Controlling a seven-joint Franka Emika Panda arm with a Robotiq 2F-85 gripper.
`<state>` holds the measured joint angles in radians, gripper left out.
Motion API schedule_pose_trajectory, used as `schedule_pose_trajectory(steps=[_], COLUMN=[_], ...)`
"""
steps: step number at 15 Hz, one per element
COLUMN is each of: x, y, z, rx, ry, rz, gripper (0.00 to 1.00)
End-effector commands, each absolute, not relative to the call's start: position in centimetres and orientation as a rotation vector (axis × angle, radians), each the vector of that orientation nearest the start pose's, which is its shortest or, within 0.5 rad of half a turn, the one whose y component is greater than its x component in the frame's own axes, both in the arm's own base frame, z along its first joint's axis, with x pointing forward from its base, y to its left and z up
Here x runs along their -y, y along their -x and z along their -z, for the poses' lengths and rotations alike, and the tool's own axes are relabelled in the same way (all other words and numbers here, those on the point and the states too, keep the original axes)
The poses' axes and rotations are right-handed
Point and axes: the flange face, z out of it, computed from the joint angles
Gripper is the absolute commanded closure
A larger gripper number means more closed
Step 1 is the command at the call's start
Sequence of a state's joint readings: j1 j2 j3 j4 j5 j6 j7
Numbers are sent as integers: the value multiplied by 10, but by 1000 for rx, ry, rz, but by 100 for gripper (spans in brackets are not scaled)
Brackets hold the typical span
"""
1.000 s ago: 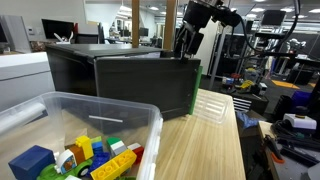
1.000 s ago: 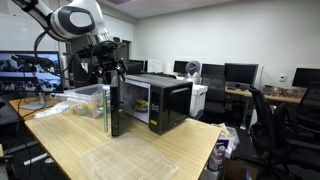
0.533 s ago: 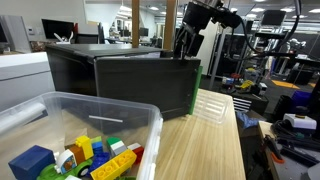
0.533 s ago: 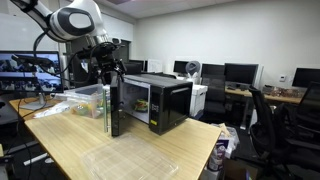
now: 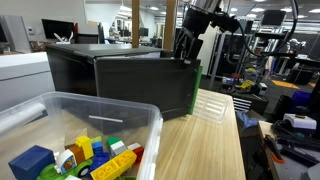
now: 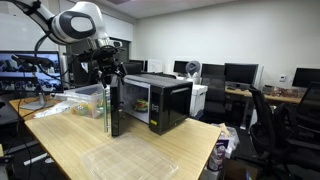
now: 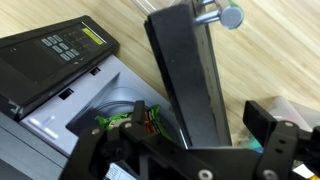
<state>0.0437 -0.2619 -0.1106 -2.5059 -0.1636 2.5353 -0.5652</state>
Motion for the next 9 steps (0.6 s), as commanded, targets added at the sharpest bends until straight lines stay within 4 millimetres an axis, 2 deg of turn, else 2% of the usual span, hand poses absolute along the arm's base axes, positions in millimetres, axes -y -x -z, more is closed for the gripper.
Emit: schedule_pose_trajectory(steps=[1, 2, 3, 6, 7, 8, 9], x=[33, 33, 33, 32, 31, 29, 26], y=[-467, -467, -468, -468, -468, -466, -464], z=[-401, -401, -400, -399, -399, -399, -399], rx=[975, 974, 977, 983, 990, 1004, 1023], ry=[3130, 3130, 3130, 3130, 3130, 3129, 3128], rz=[441, 445, 449, 457, 453, 454, 456], gripper=[10, 33, 35, 57, 75, 60, 62])
